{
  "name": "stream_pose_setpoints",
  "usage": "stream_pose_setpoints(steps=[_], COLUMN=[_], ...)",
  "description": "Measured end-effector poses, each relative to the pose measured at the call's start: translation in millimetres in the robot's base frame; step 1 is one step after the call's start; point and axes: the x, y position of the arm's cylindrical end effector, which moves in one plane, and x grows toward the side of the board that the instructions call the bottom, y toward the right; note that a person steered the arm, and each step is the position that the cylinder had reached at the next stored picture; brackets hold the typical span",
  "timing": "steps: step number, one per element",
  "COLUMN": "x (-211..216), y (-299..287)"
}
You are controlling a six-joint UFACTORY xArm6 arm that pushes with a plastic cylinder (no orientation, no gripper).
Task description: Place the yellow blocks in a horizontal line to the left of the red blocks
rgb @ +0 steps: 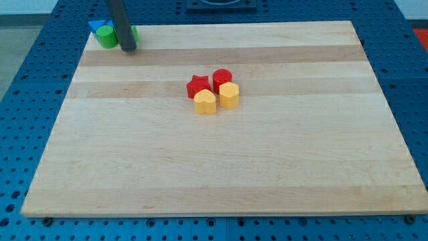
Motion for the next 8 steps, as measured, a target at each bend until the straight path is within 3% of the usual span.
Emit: stream_pose_setpoints(steps=[1,3,4,6,8], x=[0,0,0,57,75], y=[9,97,101,113,238])
